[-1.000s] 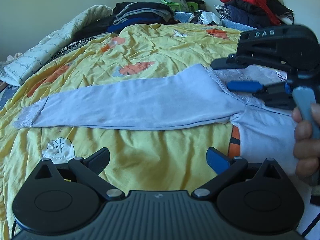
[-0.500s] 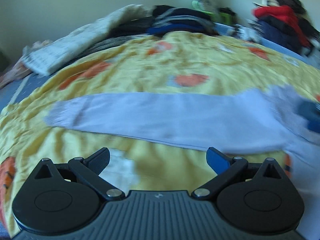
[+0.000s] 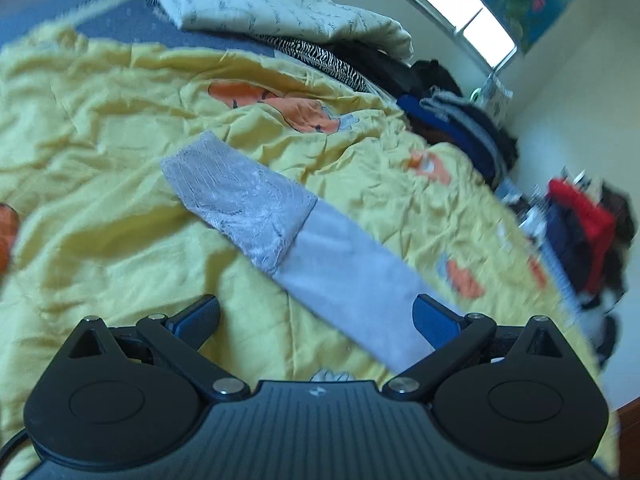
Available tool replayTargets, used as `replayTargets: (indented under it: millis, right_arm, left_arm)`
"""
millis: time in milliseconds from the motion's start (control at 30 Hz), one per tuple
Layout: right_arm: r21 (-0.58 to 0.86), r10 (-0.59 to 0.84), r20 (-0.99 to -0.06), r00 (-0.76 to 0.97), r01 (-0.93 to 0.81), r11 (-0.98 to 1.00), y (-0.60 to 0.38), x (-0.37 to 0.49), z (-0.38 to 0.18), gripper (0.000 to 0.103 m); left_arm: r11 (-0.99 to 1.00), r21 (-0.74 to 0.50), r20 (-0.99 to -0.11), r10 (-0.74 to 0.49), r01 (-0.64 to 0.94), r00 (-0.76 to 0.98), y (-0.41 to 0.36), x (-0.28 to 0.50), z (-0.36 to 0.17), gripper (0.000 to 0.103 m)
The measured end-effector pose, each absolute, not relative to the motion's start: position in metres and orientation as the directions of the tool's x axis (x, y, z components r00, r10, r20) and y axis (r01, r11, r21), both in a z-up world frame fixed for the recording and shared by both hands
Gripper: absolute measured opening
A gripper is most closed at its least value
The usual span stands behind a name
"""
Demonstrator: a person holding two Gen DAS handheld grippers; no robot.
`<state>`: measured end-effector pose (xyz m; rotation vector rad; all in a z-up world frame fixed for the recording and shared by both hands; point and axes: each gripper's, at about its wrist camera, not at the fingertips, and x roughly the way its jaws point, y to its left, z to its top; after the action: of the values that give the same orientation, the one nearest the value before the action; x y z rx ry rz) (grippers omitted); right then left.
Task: Fold small clothes
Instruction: 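Grasp the lace cuff of the other sleeve with the left gripper, then lift the held sleeve and carry it across the top's body with the left gripper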
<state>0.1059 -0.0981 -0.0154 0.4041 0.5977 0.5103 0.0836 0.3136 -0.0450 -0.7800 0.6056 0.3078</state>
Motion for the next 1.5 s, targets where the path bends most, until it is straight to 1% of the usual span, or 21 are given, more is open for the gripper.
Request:
replayTargets:
  millis: [233, 333, 400, 433, 467, 500, 533, 567, 600, 633, 667, 767, 867, 933, 1000, 1133, 1233, 1300, 1400, 1433, 1500]
  right_arm:
    - [0.494, 0.54, -0.452, 0.71, -0.305, 0.814, -0.094, 0.101, -0.021, 0.074]
    - [0.475, 0.535, -0.455, 0.712, -0.314, 0.822, -0.09, 0.096, -0.021, 0.074]
    - [0.459, 0.527, -0.457, 0.716, -0.317, 0.83, -0.089, 0.094, -0.021, 0.074]
    - [0.454, 0.523, -0.459, 0.718, -0.316, 0.833, -0.09, 0.093, -0.02, 0.074]
    - [0.454, 0.521, -0.459, 0.719, -0.314, 0.834, -0.091, 0.093, -0.02, 0.074]
    - [0.458, 0.519, -0.46, 0.72, -0.309, 0.834, -0.092, 0.093, -0.02, 0.074]
    - [0.461, 0.517, -0.46, 0.722, -0.304, 0.834, -0.094, 0.092, -0.02, 0.074]
    - [0.462, 0.513, -0.46, 0.724, -0.298, 0.835, -0.096, 0.092, -0.021, 0.074]
    - [0.462, 0.509, -0.462, 0.727, -0.292, 0.837, -0.097, 0.092, -0.021, 0.074]
    - [0.461, 0.505, -0.463, 0.728, -0.288, 0.839, -0.098, 0.091, -0.022, 0.074]
    - [0.461, 0.502, -0.465, 0.729, -0.285, 0.841, -0.1, 0.091, -0.022, 0.074]
    - [0.458, 0.501, -0.473, 0.725, -0.283, 0.843, -0.102, 0.091, -0.024, 0.074]
    - [0.436, 0.497, -0.482, 0.722, -0.294, 0.851, -0.1, 0.092, -0.025, 0.074]
    - [0.404, 0.487, -0.491, 0.722, -0.306, 0.862, -0.096, 0.094, -0.025, 0.074]
    - [0.372, 0.479, -0.5, 0.722, -0.321, 0.871, -0.092, 0.1, -0.026, 0.074]
    - [0.322, 0.447, -0.497, 0.743, -0.32, 0.891, -0.09, 0.12, -0.023, 0.074]
    - [0.331, 0.443, -0.493, 0.749, -0.309, 0.892, -0.092, 0.139, -0.023, 0.074]
    - [0.345, 0.441, -0.516, 0.735, -0.293, 0.892, -0.093, 0.154, -0.028, 0.076]
    - [0.362, 0.439, -0.57, 0.695, -0.267, 0.893, -0.092, 0.168, -0.04, 0.075]
    - [0.376, 0.442, -0.571, 0.692, -0.258, 0.89, -0.093, 0.167, -0.042, 0.075]
    - [0.407, 0.465, -0.541, 0.701, -0.265, 0.874, -0.098, 0.157, -0.039, 0.075]
  left_arm:
    - [0.451, -0.81, -0.45, -0.069, -0.375, 0.89, 0.35, 0.091, -0.064, 0.103]
    - [0.398, -0.847, -0.406, -0.054, -0.353, 0.912, 0.358, 0.094, -0.066, 0.102]
    - [0.373, -0.862, -0.391, -0.055, -0.344, 0.919, 0.361, 0.098, -0.068, 0.097]
    - [0.365, -0.865, -0.392, -0.066, -0.344, 0.918, 0.361, 0.101, -0.069, 0.085]
    - [0.356, -0.868, -0.397, -0.083, -0.345, 0.914, 0.361, 0.104, -0.071, 0.064]
    - [0.345, -0.871, -0.406, -0.106, -0.35, 0.908, 0.361, 0.108, -0.074, 0.054]
    - [0.329, -0.875, -0.415, -0.134, -0.355, 0.9, 0.36, 0.112, -0.079, 0.042]
    - [0.313, -0.877, -0.424, -0.152, -0.364, 0.893, 0.359, 0.115, -0.084, 0.031]
    - [0.307, -0.874, -0.436, -0.157, -0.376, 0.886, 0.357, 0.117, -0.087, 0.026]
    - [0.31, -0.867, -0.45, -0.153, -0.39, 0.88, 0.356, 0.118, -0.09, 0.017]
    - [0.322, -0.859, -0.461, -0.144, -0.399, 0.876, 0.354, 0.119, -0.091, 0.01]
    - [0.412, -0.813, -0.486, -0.089, -0.412, 0.87, 0.346, 0.119, -0.085, 0.008]
    - [0.538, -0.73, -0.51, -0.017, -0.422, 0.86, 0.334, 0.121, -0.074, 0.008]
    - [0.572, -0.686, -0.533, 0.024, -0.449, 0.846, 0.33, 0.124, -0.07, 0.008]
    - [0.566, -0.681, -0.548, 0.028, -0.465, 0.836, 0.332, 0.13, -0.07, 0.008]
    - [0.541, -0.695, -0.542, 0.037, -0.473, 0.84, 0.337, 0.135, -0.073, 0.008]
    - [0.557, -0.701, -0.524, 0.022, -0.445, 0.852, 0.335, 0.135, -0.073, 0.008]
    - [0.582, -0.685, -0.516, 0.035, -0.437, 0.856, 0.328, 0.132, -0.068, 0.005]
    - [0.625, -0.641, -0.508, 0.091, -0.446, 0.857, 0.319, 0.124, -0.056, 0.005]
    - [0.635, -0.628, -0.501, 0.111, -0.449, 0.858, 0.317, 0.121, -0.051, 0.005]
    - [0.664, -0.59, -0.485, 0.164, -0.459, 0.859, 0.311, 0.115, -0.04, 0.005]
